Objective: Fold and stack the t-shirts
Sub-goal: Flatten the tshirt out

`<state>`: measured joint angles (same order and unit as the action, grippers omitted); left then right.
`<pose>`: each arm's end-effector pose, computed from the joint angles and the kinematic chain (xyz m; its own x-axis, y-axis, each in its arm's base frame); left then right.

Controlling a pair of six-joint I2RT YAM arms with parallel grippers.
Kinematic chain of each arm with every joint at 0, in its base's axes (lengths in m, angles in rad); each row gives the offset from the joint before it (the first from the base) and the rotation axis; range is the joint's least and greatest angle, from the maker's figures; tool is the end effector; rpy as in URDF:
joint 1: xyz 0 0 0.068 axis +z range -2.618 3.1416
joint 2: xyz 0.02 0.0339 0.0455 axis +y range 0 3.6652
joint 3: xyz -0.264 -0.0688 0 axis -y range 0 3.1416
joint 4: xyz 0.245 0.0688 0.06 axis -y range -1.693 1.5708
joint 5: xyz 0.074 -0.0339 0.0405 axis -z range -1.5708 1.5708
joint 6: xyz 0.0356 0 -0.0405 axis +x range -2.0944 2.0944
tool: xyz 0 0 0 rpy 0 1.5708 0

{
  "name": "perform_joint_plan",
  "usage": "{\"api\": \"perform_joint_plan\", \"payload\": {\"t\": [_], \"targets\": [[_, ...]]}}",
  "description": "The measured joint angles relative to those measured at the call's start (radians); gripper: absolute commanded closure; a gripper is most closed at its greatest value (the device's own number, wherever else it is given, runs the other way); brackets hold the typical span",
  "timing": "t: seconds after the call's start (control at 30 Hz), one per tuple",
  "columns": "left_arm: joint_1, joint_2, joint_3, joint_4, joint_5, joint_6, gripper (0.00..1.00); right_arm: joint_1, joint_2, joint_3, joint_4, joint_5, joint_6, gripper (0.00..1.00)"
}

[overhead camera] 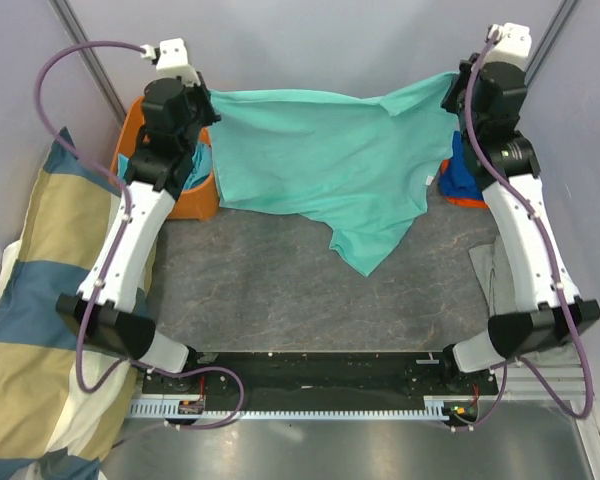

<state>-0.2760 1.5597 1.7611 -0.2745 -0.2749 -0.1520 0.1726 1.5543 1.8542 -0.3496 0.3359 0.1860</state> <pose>0.3424 -0.0869 0.4774 -0.0697 -0.1317 -0.9888 -0.0089 0.9913 -0.1314 0.3364 0.0467 0.5018 -0.0181 0.1741 -0.9846 0.1684 0.9712 0.1686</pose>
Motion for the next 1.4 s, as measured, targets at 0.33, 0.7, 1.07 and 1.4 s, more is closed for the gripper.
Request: {"api": "perform_joint_plan", "payload": {"t": [0.33, 0.7, 1.07, 1.4], "targets": [[-0.002, -0.431, -0.417, -0.148, 0.084, -0.021, 0.98, 0.001, -0.301, -0.224, -0.222, -0.074, 0.030, 1.00], [-0.006, -0.768, -0.187, -0.423, 0.244, -0.116, 0.98, 0.002, -0.447, 0.396, -0.485, -0.180, 0.092, 1.00], [-0.007, -0.438, -0.231, -0.272, 0.266, -0.161, 0.98, 0.001, -0.435, -0.019, -0.256, -0.080, 0.132, 1.00], [-0.006, 0.389, -0.120, -0.029, 0.128, -0.149, 0.98, -0.017, 0.288, -0.261, 0.054, -0.024, 0.128, 1.00]]}}
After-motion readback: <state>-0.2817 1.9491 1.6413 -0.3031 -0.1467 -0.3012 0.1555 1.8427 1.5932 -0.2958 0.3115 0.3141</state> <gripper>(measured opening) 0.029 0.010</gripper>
